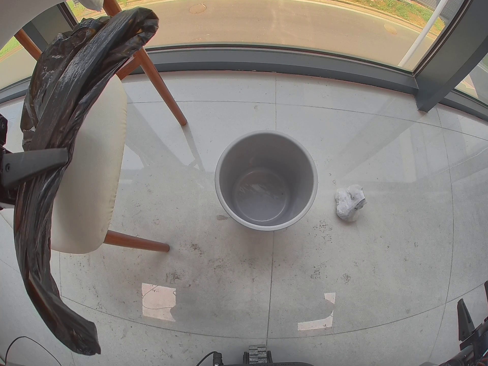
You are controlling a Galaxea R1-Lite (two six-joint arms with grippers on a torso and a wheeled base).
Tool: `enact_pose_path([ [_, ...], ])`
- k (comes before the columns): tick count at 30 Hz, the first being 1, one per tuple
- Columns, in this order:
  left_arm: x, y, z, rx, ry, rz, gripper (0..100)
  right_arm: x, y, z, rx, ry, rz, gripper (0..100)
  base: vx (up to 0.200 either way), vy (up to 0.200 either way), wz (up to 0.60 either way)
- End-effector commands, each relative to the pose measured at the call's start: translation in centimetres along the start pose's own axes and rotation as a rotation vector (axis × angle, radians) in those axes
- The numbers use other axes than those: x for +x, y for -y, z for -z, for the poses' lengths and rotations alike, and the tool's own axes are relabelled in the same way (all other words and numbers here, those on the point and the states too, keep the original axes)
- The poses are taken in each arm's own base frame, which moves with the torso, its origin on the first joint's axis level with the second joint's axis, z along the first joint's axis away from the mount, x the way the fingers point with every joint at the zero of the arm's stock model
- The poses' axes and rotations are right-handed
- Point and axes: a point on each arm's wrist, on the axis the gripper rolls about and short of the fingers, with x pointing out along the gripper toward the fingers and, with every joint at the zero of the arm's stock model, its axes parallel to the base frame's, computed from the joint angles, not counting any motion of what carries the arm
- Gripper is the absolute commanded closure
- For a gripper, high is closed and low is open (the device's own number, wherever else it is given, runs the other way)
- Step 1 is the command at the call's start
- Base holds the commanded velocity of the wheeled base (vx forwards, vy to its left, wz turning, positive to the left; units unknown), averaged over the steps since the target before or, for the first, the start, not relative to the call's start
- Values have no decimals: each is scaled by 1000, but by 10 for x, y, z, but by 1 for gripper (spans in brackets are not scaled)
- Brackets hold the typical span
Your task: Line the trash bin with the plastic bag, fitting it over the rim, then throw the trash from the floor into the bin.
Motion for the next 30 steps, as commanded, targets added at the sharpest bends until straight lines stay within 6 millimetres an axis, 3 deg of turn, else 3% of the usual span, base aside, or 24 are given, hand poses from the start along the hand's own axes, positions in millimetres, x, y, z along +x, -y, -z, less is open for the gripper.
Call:
enact_pose_path([
  [1, 1, -1, 5, -16, -81, 77, 100, 1, 0, 5, 0, -17, 1, 0, 0, 0, 0],
  [12, 12, -5, -1, 26, -117, 132, 100, 1, 0, 5, 0, -17, 1, 0, 0, 0, 0],
  [18, 20, -26, -14, 74, -109, 141, 100, 1, 0, 5, 0, -17, 1, 0, 0, 0, 0],
  [22, 21, -28, -15, 59, -108, 139, 100, 1, 0, 5, 0, -17, 1, 0, 0, 0, 0],
  [27, 29, -41, -36, 55, -29, 77, 100, 1, 0, 5, 0, -16, 1, 0, 0, 0, 0],
  [30, 44, -48, -47, 79, 27, 58, 100, 1, 0, 5, 0, -16, 1, 0, 0, 0, 0],
])
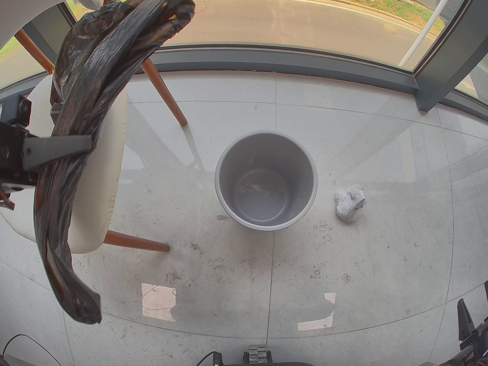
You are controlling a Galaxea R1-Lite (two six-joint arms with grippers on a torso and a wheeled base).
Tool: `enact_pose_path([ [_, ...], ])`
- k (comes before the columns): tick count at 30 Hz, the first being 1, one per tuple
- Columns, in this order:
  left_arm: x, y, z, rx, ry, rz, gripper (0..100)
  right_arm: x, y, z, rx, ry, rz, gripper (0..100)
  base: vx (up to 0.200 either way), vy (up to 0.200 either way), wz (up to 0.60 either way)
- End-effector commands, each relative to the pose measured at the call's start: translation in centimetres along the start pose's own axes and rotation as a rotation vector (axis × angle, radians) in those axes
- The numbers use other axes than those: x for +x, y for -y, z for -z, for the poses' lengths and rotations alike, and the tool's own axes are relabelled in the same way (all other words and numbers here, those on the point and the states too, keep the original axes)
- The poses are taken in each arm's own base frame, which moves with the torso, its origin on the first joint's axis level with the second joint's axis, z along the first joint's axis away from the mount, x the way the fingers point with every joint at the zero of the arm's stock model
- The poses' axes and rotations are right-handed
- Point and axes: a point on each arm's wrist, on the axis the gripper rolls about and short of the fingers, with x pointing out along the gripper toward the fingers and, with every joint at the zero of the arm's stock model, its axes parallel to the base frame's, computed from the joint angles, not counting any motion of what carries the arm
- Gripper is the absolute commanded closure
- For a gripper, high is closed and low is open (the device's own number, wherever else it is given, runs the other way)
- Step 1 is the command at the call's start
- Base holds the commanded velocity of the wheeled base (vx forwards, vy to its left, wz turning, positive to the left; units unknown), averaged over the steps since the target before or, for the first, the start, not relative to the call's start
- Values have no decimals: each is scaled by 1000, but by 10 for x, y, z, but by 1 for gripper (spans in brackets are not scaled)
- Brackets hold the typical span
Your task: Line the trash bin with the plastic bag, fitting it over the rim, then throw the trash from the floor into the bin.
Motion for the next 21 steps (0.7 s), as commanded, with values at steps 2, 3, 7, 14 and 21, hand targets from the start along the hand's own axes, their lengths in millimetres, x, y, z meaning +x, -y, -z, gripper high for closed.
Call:
enact_pose_path([
  [2, 30, -21, -20, 16, 89, -31, 100, 1, 0, 5, 0, -17, 1, 0, 0, 0, 0],
  [3, 33, -20, -20, 11, 99, -32, 100, 1, 0, 5, 0, -17, 1, 0, 0, 0, 0],
  [7, 45, -13, -22, -38, 106, -1, 100, 1, 0, 5, 0, -17, 1, 0, 0, 0, 0],
  [14, 64, -23, -18, -86, 62, 52, 100, 1, 0, 5, 0, -17, 1, 0, 0, 0, 0],
  [21, 90, -19, -10, -200, -2, 145, 100, 1, 0, 5, 0, -17, 1, 0, 0, 0, 0],
])
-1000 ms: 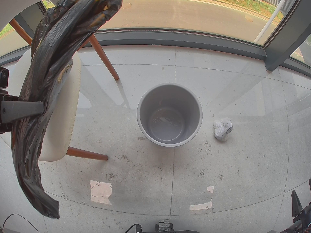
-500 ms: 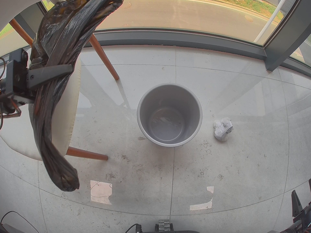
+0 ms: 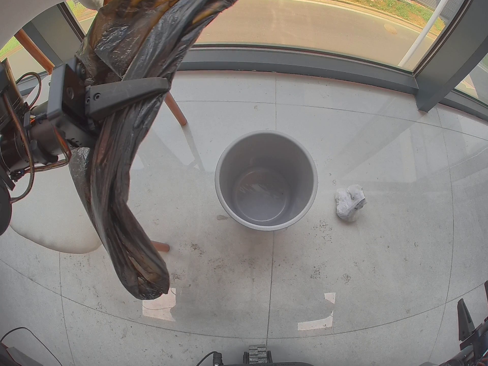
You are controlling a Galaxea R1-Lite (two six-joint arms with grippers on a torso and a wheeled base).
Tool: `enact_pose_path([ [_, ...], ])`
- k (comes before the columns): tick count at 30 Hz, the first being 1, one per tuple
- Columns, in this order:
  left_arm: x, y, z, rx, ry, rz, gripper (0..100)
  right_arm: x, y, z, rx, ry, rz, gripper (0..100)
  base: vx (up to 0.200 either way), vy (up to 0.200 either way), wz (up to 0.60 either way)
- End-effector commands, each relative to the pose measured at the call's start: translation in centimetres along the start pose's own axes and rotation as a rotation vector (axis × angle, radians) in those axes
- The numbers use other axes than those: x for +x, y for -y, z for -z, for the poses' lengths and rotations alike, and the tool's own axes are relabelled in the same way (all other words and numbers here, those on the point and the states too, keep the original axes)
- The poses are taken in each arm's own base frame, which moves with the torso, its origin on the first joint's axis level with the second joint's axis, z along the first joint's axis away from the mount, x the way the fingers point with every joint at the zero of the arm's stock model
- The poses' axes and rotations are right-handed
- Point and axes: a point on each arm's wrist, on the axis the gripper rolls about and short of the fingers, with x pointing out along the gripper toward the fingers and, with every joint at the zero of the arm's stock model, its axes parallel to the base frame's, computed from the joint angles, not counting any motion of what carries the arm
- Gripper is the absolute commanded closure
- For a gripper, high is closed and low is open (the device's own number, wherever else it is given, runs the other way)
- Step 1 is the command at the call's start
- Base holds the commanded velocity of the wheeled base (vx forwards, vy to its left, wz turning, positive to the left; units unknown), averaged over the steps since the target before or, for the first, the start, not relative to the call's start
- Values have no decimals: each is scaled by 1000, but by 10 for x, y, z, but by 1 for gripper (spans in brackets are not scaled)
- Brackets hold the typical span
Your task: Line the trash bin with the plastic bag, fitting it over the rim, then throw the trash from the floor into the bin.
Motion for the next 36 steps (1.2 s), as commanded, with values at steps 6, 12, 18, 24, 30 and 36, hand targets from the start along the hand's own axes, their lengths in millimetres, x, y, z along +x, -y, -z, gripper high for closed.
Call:
enact_pose_path([
  [6, 42, -19, 5, -80, -75, 109, 100, 1, 0, 5, 0, -17, 1, 0, 0, 0, 0],
  [12, 63, -32, 5, -157, -95, 169, 100, 1, 0, 5, 0, -17, 1, 0, 0, 0, 0],
  [18, 76, -57, 11, -211, -95, 196, 100, 1, 0, 5, 0, -17, 1, 0, 0, 0, 0],
  [24, 75, -91, 15, -196, -71, 183, 100, 1, 0, 5, 0, -17, 1, 0, 0, 0, 0],
  [30, 71, -118, 22, -223, -58, 144, 100, 1, 0, 5, 0, -17, 1, 0, 0, 0, 0],
  [36, 71, -119, 21, -205, -50, 151, 100, 1, 0, 5, 0, -17, 1, 0, 0, 0, 0],
])
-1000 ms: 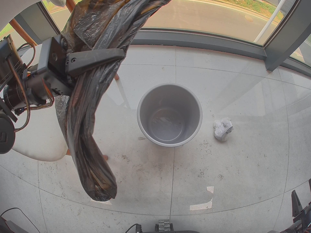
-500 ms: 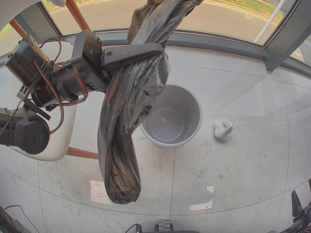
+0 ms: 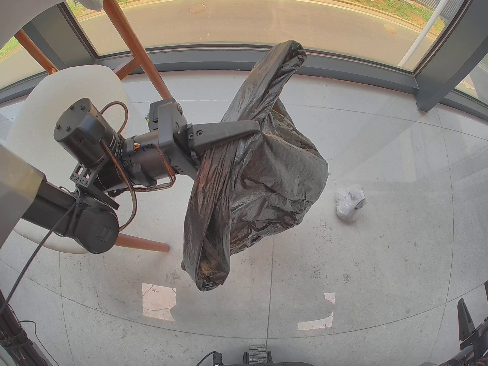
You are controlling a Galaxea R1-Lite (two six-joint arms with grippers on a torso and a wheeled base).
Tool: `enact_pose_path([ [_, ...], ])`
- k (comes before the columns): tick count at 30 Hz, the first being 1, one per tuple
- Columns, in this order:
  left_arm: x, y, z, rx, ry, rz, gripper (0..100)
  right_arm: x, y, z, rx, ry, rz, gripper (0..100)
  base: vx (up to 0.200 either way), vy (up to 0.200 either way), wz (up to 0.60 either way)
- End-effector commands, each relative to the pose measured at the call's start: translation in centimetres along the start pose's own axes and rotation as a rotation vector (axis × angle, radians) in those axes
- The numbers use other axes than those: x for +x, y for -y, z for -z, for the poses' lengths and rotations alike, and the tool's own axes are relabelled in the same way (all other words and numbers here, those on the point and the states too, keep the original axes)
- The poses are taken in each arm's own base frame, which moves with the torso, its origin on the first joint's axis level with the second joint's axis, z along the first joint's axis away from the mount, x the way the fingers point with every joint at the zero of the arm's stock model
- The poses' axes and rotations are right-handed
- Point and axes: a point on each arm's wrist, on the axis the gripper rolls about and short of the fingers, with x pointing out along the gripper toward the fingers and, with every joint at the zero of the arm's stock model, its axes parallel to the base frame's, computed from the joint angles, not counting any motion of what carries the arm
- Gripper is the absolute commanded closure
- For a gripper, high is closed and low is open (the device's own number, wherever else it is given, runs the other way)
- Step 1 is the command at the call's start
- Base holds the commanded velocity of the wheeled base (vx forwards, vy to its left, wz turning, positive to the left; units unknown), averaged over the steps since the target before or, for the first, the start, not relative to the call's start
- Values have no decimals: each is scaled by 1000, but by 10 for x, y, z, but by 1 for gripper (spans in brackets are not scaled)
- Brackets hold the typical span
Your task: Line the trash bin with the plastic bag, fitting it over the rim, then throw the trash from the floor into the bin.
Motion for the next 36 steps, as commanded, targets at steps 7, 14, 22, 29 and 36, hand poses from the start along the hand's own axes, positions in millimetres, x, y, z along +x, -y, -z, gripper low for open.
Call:
enact_pose_path([
  [7, -2, -4, -4, 19, 14, -7, 100, 1, 0, 5, 0, -17, 1, 0, 0, -86, 0],
  [14, -19, -6, -14, 45, 55, -40, 100, 1, 0, 5, 0, -17, 1, 0, 0, 0, 0],
  [22, -20, -18, -10, 138, 49, -68, 100, 1, 0, 5, 0, -17, 1, 0, 0, 0, 0],
  [29, -9, -27, 0, 231, 126, -127, 100, 1, 0, 5, 0, -17, 1, 0, 0, 0, 0],
  [36, 30, -39, 21, 249, 279, -340, 100, 1, 0, 5, 0, -17, 1, 0, 0, 0, 0],
])
